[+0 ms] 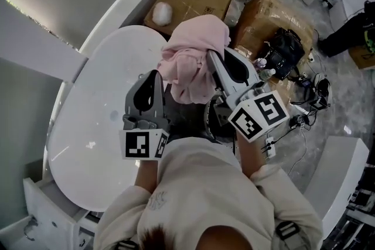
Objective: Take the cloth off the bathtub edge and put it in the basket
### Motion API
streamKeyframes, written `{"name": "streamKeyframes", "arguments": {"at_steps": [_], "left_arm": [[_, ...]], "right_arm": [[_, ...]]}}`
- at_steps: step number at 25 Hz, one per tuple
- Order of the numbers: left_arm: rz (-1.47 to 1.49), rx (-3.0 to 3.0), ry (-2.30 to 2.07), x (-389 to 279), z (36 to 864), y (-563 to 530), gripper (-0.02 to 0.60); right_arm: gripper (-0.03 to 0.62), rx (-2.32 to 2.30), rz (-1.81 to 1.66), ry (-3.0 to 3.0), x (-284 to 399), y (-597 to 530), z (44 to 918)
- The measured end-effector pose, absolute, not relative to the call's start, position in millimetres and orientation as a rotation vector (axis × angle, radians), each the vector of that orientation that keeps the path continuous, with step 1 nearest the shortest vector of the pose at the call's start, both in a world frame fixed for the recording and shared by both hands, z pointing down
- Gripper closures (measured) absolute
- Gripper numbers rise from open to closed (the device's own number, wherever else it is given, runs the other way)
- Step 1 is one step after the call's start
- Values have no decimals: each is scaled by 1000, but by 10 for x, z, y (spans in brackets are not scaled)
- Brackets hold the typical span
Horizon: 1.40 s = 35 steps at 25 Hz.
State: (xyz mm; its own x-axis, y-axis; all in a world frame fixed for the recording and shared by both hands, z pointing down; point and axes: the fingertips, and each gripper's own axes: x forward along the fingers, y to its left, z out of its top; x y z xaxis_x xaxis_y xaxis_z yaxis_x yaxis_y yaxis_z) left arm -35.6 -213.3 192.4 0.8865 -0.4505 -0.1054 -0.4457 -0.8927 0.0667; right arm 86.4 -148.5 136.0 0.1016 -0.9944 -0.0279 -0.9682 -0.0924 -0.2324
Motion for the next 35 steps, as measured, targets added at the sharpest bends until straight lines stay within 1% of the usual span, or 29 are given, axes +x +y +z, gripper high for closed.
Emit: {"name": "streamKeyframes", "arguments": {"at_steps": [6,16,27,35], "left_arm": [[-175,3031,-609,12,1939,-1687,532],[-153,3046,-449,438,1986,-1115,532],[-160,3075,-156,963,2003,-521,532],[-110,3060,65,1259,2052,-198,532]], "right_arm": [[542,-2274,-184,1871,1225,-883,1376],[542,-2382,-202,1654,1702,13,1465],[542,-2494,-155,1441,1926,824,1510],[542,-2578,-176,1255,2027,1240,1589]]}}
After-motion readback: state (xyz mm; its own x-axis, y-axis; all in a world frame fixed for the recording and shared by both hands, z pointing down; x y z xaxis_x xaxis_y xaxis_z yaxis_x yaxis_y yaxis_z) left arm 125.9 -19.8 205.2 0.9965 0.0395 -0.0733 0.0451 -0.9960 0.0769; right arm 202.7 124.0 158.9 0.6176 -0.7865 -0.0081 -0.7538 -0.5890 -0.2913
